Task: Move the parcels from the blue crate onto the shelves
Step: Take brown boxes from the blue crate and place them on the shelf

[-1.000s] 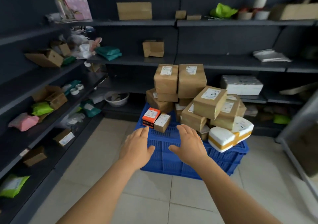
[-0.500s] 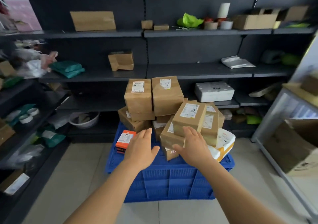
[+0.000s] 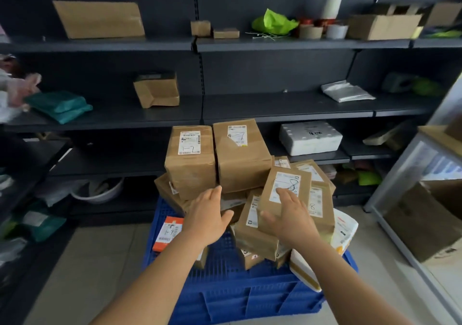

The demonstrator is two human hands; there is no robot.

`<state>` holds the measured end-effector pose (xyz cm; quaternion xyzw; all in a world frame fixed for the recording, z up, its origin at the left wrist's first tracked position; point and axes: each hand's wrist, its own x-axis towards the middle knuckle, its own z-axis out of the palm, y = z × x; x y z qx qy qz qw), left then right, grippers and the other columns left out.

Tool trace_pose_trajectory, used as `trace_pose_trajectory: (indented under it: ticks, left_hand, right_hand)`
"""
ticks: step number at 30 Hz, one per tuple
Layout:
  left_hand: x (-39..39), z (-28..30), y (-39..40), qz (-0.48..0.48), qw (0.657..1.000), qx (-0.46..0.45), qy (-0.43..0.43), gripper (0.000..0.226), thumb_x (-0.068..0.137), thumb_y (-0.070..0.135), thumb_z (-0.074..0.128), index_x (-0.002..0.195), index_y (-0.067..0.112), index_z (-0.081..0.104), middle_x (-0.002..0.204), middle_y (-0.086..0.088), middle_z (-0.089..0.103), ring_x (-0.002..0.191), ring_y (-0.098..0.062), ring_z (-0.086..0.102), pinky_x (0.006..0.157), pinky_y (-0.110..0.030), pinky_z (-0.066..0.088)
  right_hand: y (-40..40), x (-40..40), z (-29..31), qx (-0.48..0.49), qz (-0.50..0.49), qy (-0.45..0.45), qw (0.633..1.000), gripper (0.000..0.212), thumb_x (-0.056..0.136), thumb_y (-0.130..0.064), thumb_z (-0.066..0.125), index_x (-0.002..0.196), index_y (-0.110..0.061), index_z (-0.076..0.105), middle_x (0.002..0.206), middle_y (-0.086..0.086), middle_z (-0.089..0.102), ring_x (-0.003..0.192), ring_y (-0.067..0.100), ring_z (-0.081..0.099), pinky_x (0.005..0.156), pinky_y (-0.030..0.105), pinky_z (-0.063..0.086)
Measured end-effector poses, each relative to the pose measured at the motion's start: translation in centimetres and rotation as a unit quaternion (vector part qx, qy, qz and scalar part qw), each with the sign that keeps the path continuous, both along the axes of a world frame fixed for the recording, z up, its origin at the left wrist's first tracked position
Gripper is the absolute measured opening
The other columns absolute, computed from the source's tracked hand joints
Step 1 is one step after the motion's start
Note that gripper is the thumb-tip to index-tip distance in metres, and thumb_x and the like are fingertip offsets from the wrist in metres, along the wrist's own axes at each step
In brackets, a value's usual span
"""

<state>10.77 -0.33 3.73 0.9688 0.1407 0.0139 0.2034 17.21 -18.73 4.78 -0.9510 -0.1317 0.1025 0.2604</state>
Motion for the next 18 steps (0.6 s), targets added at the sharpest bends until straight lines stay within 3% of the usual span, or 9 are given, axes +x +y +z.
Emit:
trace_pose_trajectory:
  ticks: [3,7,11,14,18]
  left_hand:
    - [2.3,0.0,2.2,0.027,1.000,0.004,0.002,0.070,0.097,0.043,0.048,0.153,0.015,0.015,0.156,-0.003,0.025,0.143,-0.020,0.025,0.116,-0.036,0.024]
    - [6.1,-0.4,4.6,0.060,0.998,-0.009,0.027,0.072,0.097,0.044,0.047,0.154,0.016,0.012,0.158,-0.004,0.022,0.144,-0.022,0.023,0.116,-0.038,0.024]
    - [10.5,-1.4,5.7,0.077,0.995,-0.044,0.041,0.073,0.096,0.044,0.048,0.153,0.017,0.012,0.155,-0.004,0.026,0.141,-0.023,0.028,0.114,-0.037,0.029]
    - [13.8,-2.5,5.6,0.088,0.993,-0.064,0.049,0.074,0.095,0.047,0.048,0.153,0.017,0.012,0.154,-0.004,0.027,0.139,-0.022,0.032,0.112,-0.036,0.032]
    - [16.8,-3.4,5.0,0.119,0.990,-0.070,0.031,0.071,0.094,0.045,0.051,0.151,0.017,0.019,0.146,-0.003,0.027,0.128,-0.019,0.042,0.099,-0.030,0.043]
  right_hand:
    - [1.8,3.3,-0.2,0.007,0.013,0.005,1.000,0.077,0.091,-0.047,0.056,0.152,-0.021,0.017,0.158,0.000,0.021,0.146,0.022,0.017,0.118,0.040,0.020]
    - [4.7,9.4,-0.7,0.011,0.024,-0.009,1.000,0.077,0.089,-0.049,0.058,0.150,-0.020,0.021,0.153,0.004,0.030,0.139,0.026,0.029,0.112,0.045,0.033]
    - [7.3,15.8,-1.2,0.013,0.017,0.009,1.000,0.084,0.089,-0.049,0.059,0.152,-0.017,0.014,0.155,0.007,0.026,0.142,0.028,0.025,0.115,0.042,0.027]
    - [8.8,19.9,-2.1,0.023,0.004,0.023,0.999,0.083,0.086,-0.048,0.062,0.150,-0.019,0.017,0.149,0.007,0.034,0.137,0.028,0.032,0.111,0.045,0.033]
    - [9.9,23.3,-3.6,0.006,0.001,0.061,0.998,0.085,0.084,-0.047,0.064,0.148,-0.020,0.015,0.146,0.010,0.034,0.135,0.031,0.032,0.109,0.048,0.034]
